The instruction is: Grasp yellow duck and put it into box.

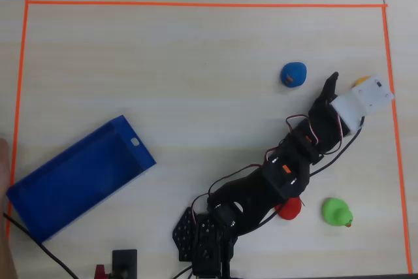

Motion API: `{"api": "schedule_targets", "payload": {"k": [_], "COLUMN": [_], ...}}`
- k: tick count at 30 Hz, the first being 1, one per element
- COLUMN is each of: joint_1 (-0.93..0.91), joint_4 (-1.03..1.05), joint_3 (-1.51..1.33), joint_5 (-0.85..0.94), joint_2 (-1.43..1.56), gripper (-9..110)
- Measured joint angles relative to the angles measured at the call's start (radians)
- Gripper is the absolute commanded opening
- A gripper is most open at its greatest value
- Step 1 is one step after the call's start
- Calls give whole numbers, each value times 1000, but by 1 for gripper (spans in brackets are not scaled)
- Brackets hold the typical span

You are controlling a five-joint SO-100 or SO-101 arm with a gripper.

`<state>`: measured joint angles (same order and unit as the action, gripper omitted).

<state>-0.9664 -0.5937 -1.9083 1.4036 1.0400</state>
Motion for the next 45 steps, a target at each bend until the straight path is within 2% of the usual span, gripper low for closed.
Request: {"api": "schedule_targets", "payload": {"k": [20,28,30,32,39,45], "joint_1": [-46,-23,-23,-21,-8,23], "joint_4": [114,216,242,268,396,591], "joint_3": [402,681,736,767,779,775], "joint_5": [3,3,3,3,43,-81], "joint_2": [-261,-451,-472,-476,-443,-288], "gripper": [36,36,30,0,0,0]}}
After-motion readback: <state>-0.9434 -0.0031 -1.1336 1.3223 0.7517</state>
